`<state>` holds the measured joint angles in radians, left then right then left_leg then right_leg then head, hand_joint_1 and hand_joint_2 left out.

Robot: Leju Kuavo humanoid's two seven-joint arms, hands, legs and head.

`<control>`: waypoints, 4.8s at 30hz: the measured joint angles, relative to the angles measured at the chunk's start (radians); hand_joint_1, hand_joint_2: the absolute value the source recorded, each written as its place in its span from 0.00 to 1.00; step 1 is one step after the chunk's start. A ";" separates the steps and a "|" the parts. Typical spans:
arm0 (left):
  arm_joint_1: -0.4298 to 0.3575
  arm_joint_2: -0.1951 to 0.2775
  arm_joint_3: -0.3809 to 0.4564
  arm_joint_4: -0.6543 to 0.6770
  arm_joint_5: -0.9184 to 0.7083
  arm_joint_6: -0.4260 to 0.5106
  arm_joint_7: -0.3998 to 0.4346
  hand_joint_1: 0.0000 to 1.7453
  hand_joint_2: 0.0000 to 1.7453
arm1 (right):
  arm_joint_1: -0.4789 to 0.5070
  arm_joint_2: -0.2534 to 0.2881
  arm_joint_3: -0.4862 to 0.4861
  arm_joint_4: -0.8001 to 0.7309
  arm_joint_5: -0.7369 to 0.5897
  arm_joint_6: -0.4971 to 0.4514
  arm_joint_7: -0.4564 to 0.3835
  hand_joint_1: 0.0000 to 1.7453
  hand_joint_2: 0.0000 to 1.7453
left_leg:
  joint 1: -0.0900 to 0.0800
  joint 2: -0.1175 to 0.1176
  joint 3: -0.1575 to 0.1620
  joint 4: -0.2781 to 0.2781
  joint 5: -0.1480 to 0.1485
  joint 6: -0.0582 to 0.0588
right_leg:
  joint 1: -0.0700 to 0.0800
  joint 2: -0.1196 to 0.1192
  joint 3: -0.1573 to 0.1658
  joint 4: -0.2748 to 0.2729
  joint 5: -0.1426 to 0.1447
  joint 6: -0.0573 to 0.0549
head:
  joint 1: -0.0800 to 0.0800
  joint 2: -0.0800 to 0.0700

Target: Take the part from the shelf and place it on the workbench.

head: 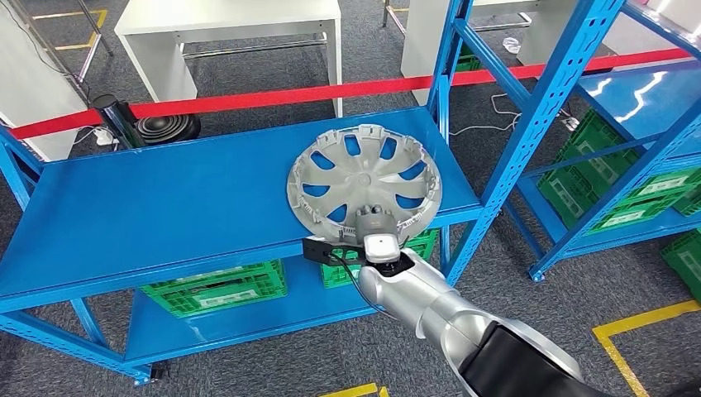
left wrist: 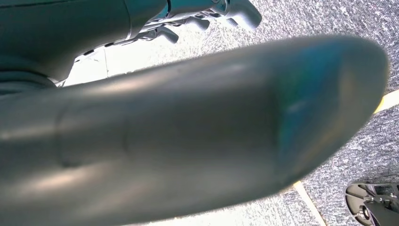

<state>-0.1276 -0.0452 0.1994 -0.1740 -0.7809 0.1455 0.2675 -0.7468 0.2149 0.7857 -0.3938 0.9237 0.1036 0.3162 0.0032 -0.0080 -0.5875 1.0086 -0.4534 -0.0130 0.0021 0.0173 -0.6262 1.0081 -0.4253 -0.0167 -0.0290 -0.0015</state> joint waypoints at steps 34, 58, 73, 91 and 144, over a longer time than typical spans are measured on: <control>0.000 -0.002 0.022 0.000 -0.006 0.001 -0.006 0.00 0.00 | 0.021 -0.012 0.000 -0.072 0.012 -0.094 -0.064 1.00 1.00 | 0.000 0.001 0.002 0.000 0.000 0.000 | 0.000 0.000 0.002 0.000 0.000 0.000 | 0.000 0.000; 0.013 -0.014 0.039 0.000 -0.040 0.005 -0.049 0.00 0.00 | 0.021 -0.069 -0.018 -0.752 0.058 -0.204 -0.150 1.00 1.00 | 0.000 0.001 -0.005 0.000 0.000 -0.001 | 0.000 0.000 -0.006 0.002 0.000 -0.001 | 0.000 0.000; 0.013 -0.019 0.047 0.000 -0.048 0.016 -0.058 0.00 0.75 | -0.060 -0.078 -0.017 -0.877 0.109 -0.293 -0.197 1.00 1.00 | 0.000 0.001 -0.005 0.000 0.001 -0.001 | 0.000 0.000 -0.006 0.002 0.000 -0.001 | 0.000 0.000; 0.005 -0.026 0.063 -0.004 -0.057 0.025 -0.095 0.00 1.00 | -0.033 -0.139 0.017 -1.012 0.086 -0.308 -0.240 1.00 1.00 | 0.000 0.001 -0.006 0.000 0.001 -0.001 | 0.000 0.000 -0.006 0.002 0.000 -0.001 | 0.000 0.000; 0.031 -0.022 0.148 -0.011 -0.027 0.019 -0.133 0.00 1.00 | -0.055 -0.150 0.153 -1.047 -0.031 -0.285 -0.255 1.00 1.00 | 0.000 0.002 0.089 0.009 -0.090 -0.017 | -0.005 -0.012 -0.058 0.029 0.039 -0.012 | 0.004 0.000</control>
<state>-0.0963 -0.0673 0.3471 -0.1846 -0.8078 0.1645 0.1342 -0.8018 0.0646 0.9389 -1.4409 0.8931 -0.1817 0.0615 0.0027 -0.0057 -0.4980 1.0180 -0.5431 -0.0303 -0.0030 0.0048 -0.6844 1.0367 -0.3865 -0.0283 -0.0252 -0.0015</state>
